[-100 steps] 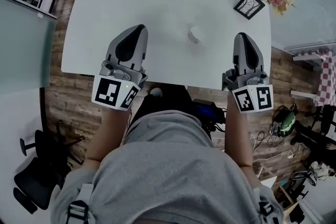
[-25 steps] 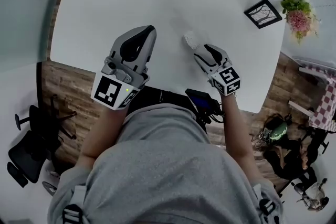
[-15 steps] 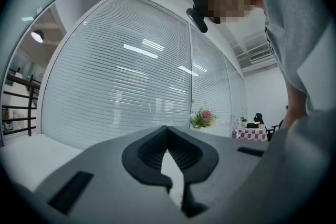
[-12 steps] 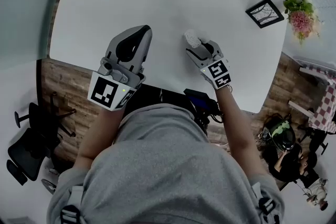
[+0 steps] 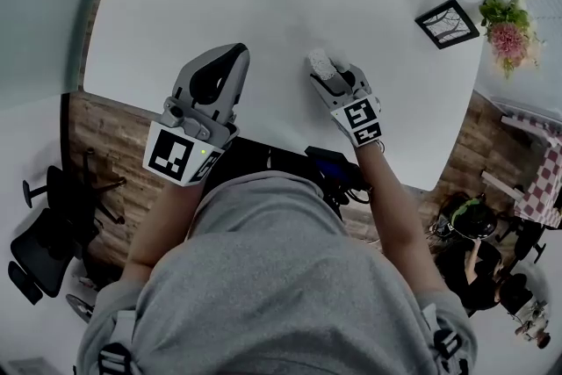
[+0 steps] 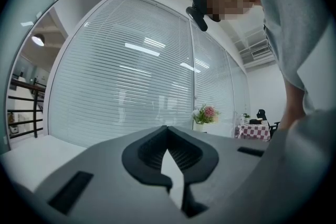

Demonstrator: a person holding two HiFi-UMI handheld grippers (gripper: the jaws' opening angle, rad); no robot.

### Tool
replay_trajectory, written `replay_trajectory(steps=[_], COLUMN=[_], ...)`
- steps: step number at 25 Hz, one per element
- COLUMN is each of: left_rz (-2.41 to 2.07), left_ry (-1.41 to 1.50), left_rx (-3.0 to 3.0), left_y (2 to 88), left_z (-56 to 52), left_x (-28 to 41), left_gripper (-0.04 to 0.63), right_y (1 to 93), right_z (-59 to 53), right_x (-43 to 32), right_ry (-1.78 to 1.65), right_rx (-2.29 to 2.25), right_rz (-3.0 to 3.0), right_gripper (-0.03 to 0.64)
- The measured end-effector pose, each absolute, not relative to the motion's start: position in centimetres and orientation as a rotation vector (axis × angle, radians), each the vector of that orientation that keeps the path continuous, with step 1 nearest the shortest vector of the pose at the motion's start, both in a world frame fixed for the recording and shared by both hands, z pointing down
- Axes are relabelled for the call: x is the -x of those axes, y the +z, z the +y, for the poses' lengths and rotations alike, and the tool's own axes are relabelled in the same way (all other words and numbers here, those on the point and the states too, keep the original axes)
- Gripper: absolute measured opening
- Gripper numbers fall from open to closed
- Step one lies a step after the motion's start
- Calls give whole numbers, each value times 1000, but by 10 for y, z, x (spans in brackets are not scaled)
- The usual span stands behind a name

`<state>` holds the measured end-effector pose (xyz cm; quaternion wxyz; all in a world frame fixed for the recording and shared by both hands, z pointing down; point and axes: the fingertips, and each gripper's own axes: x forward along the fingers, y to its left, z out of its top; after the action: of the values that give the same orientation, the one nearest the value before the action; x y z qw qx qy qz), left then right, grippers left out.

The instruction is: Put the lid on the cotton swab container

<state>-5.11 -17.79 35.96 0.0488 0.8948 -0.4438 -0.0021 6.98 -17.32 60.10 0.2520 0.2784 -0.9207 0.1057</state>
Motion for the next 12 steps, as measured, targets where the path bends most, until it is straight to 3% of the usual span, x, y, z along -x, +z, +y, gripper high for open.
replay_trajectory(steps=[12], left_rz=[-1343], left_ry=[-13], left_rx=[-2744], left_y=[357], left_z=[-178], left_x=[57], left_gripper=[0], right_y=[587], right_z=[-163], right_x=[-73], right_ry=[283], right_rx=[-734], right_rz=[-2534], right_gripper=[207])
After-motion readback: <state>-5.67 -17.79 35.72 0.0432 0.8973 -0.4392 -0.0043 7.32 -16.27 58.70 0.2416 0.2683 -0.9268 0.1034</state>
